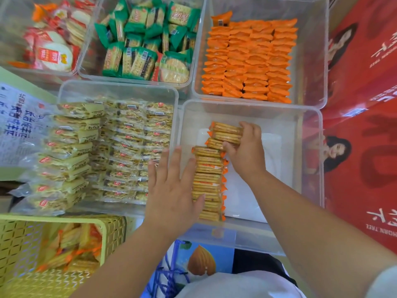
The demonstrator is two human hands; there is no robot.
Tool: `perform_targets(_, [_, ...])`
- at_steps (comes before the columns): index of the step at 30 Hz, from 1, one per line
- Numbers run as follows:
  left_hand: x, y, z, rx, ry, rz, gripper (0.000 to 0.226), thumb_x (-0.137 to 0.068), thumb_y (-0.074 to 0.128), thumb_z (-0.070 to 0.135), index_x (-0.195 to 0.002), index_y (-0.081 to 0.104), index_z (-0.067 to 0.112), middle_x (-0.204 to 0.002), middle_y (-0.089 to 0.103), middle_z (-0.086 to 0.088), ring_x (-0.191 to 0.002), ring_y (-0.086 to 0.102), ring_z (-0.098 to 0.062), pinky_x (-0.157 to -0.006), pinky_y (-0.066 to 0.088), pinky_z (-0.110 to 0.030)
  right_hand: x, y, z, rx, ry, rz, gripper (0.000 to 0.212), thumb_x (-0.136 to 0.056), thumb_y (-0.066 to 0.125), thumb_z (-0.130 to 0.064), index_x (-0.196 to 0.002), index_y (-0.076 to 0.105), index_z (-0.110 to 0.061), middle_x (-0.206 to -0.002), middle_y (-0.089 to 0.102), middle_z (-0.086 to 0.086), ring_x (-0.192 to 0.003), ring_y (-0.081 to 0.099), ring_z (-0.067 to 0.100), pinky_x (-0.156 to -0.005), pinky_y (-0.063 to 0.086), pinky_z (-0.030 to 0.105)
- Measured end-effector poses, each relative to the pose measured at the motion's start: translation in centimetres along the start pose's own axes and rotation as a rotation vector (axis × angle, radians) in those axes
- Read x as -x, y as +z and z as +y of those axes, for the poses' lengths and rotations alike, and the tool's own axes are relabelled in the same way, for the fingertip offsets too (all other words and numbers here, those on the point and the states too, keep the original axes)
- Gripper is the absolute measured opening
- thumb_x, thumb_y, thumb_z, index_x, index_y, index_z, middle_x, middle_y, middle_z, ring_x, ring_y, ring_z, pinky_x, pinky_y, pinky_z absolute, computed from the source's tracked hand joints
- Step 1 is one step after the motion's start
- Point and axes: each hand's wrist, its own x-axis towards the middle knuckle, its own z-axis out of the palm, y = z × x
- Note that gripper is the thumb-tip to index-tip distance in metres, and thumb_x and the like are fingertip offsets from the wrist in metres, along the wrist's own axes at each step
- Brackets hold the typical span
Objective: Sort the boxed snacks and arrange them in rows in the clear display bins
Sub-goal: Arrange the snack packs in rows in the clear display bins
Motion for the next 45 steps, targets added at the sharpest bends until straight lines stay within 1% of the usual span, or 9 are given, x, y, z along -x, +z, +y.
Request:
perform_targets(5, [0.4, 1.7, -0.3, 0.068, -0.049, -0.028, 0.106, -0.089, 0.066, 0.054, -0.161, 0.0, 0.013, -0.17, 0.0, -0.023, -0.157, 0.006, -0.043, -0.126, 0.011, -0.06, -0.2, 0.4, 0.0, -0.067, 0.203, 0.064, 0.077, -0.079, 0.082, -0.04, -0.141, 0.044, -0.016, -0.138, 0.044, 0.005, -0.12, 0.053, 0.024, -0.095, 0.049, 0.038])
perform_targets(11, [0.5, 2.2, -0.5, 0.1, -0.063, -0.015, 0.104, -0.088, 0.068, 0.052, -0.163, 0.012, 0.006, -0.17, 0.002, -0.023, -0.157, 0.009, -0.042, -0.124, 0.021, -0.062, 0.0, 1.1, -0.8, -0.354, 0.432, 0.078, 0.069, -0.097, 0.06, -0.045, -0.152, 0.035, -0.012, -0.136, 0.051, 0.007, -0.119, 0.056, 0.023, -0.104, 0.047, 0.045])
perform_targets(16, [0.6, 2.5, -0.6, 0.099, -0.059, -0.009, 0.101, -0.088, 0.066, 0.053, -0.162, 0.018, 0.005, -0.17, 0.004, -0.023, -0.157, 0.012, -0.042, -0.123, 0.024, -0.061, -0.9, 1.7, -1.1, -0.292, 0.46, 0.093, 0.035, -0.092, 0.068, -0.036, -0.12, 0.065, -0.016, -0.119, 0.061, 0.01, -0.081, 0.066, 0.008, -0.073, 0.053, 0.031])
perform_targets(19, [0.6, 2.6, -0.6, 0.098, -0.058, -0.01, 0.097, -0.089, 0.06, 0.054, -0.162, 0.02, 0.006, -0.17, 0.002, -0.023, -0.157, 0.011, -0.041, -0.123, 0.024, -0.06, -1.2, 2.4, -1.7, -0.324, 0.472, 0.068, 0.038, -0.09, 0.07, -0.035, -0.124, 0.063, -0.019, -0.119, 0.062, 0.009, -0.097, 0.066, 0.022, -0.088, 0.056, 0.039])
perform_targets(31, [0.5, 2.5, -0.7, 0.128, -0.064, -0.04, 0.092, -0.091, 0.057, 0.054, -0.163, 0.021, 0.009, -0.171, -0.004, -0.019, -0.159, 0.005, -0.037, -0.124, 0.021, -0.058, -0.7, 2.7, -2.5, -0.141, 0.22, -0.056, 0.037, -0.088, 0.072, -0.04, -0.119, 0.06, -0.024, -0.116, 0.065, -0.001, -0.104, 0.065, 0.021, -0.087, 0.053, 0.035])
perform_targets(33, [0.5, 2.5, -0.7, 0.133, -0.061, -0.028, 0.092, -0.09, 0.061, 0.053, -0.162, 0.025, 0.008, -0.171, -0.001, -0.02, -0.158, 0.009, -0.039, -0.123, 0.023, -0.059, 0.0, 2.2, -1.8, -0.07, 0.134, -0.071, 0.052, -0.087, 0.073, -0.042, -0.132, 0.055, -0.022, -0.128, 0.057, 0.001, -0.114, 0.06, 0.02, -0.092, 0.051, 0.035])
perform_targets(35, [0.5, 2.5, -0.7, 0.138, -0.053, -0.017, 0.092, -0.089, 0.064, 0.051, -0.161, 0.028, 0.006, -0.17, 0.002, -0.022, -0.158, 0.012, -0.04, -0.122, 0.025, -0.06, 0.9, 1.8, -1.1, 0.015, 0.034, -0.036, 0.072, -0.09, 0.07, -0.044, -0.149, 0.039, -0.016, -0.145, 0.042, 0.007, -0.131, 0.048, 0.024, -0.102, 0.047, 0.04])
perform_targets(39, [0.5, 2.7, -0.8, 0.134, -0.051, -0.013, 0.092, -0.089, 0.063, 0.052, -0.161, 0.028, 0.006, -0.17, 0.001, -0.021, -0.158, 0.011, -0.04, -0.123, 0.024, -0.06, 2.5, 1.4, -0.1, 0.314, -0.281, -0.104, 0.075, -0.097, 0.052, -0.052, -0.158, 0.022, -0.022, -0.167, 0.01, 0.009, -0.154, 0.01, 0.028, -0.121, 0.021, 0.047])
perform_targets(45, [0.5, 2.9, -0.8, 0.129, -0.055, -0.003, 0.091, -0.089, 0.06, 0.052, -0.161, 0.027, 0.008, -0.171, -0.001, -0.02, -0.158, 0.01, -0.04, -0.123, 0.024, -0.06, 2.8, 2.8, -0.3, 0.78, -0.504, -0.33, 0.082, -0.096, 0.006, -0.071, -0.161, 0.0, -0.022, -0.168, -0.015, 0.004, -0.153, -0.022, 0.028, -0.121, -0.012, 0.059])
